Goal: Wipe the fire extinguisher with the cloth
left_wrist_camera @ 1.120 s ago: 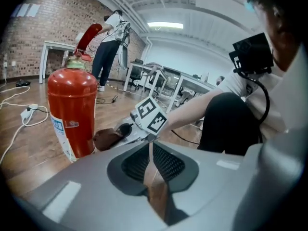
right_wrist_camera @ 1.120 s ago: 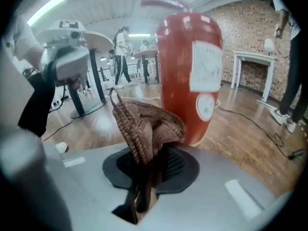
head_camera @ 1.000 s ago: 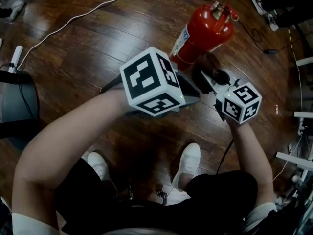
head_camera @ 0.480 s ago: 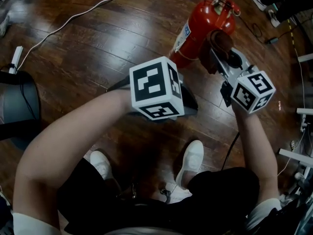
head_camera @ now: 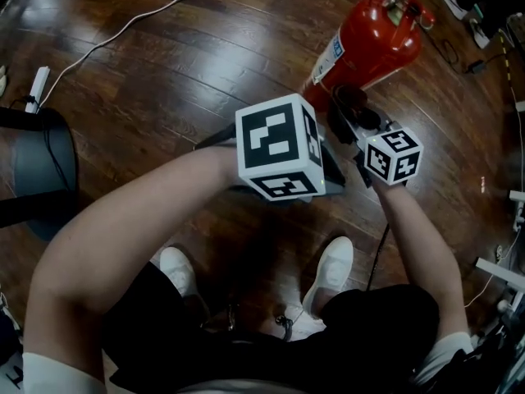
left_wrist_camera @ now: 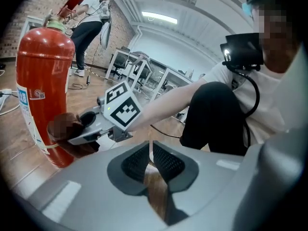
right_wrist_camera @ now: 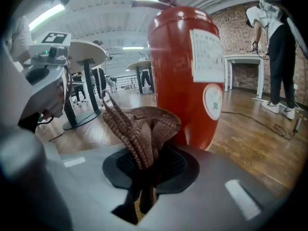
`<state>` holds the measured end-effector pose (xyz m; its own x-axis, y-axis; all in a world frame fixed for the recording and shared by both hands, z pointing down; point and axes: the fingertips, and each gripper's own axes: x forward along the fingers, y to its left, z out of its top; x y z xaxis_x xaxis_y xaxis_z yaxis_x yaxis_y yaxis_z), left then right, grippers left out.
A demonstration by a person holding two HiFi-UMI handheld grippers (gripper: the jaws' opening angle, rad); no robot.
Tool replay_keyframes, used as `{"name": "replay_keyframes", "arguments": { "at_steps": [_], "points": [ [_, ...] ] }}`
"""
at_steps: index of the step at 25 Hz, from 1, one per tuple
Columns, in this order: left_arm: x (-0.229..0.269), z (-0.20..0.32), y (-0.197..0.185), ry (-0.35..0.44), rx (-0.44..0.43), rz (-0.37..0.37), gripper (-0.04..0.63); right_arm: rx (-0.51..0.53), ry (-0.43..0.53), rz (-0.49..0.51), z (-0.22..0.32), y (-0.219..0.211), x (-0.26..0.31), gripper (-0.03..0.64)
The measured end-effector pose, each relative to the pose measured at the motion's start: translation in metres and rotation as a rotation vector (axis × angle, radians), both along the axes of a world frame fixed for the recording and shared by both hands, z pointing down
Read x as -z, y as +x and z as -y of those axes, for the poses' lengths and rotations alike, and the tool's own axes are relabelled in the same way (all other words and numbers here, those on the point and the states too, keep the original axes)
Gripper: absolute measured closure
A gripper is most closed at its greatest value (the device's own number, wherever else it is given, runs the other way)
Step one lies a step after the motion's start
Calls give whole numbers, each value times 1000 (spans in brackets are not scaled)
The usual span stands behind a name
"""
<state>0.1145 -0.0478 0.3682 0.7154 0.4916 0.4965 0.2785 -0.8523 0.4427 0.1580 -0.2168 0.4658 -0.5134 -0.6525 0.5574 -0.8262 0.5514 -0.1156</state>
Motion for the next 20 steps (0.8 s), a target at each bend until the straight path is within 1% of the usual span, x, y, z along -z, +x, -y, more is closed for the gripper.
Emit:
{"name": "replay_keyframes", "arguments": {
  "at_steps": [6, 9, 11, 13, 20],
  "points": [
    [6, 1, 1, -18, 8, -19, 571, 27, -106, -44, 1, -9, -55, 551],
    [6, -1, 0, -25, 3, -19, 571, 36, -141, -47, -2, -15, -66, 551],
    [4, -1, -4, -23, 0, -13, 571, 52, -123, -42, -4, -20, -56, 551],
    [1, 2, -7, -18, 0, -7, 571, 56, -86, -22, -3, -24, -34, 551],
    [3, 2, -13, -10, -6, -10, 571, 47, 66, 89, -4, -40, 69, 551]
  ]
}}
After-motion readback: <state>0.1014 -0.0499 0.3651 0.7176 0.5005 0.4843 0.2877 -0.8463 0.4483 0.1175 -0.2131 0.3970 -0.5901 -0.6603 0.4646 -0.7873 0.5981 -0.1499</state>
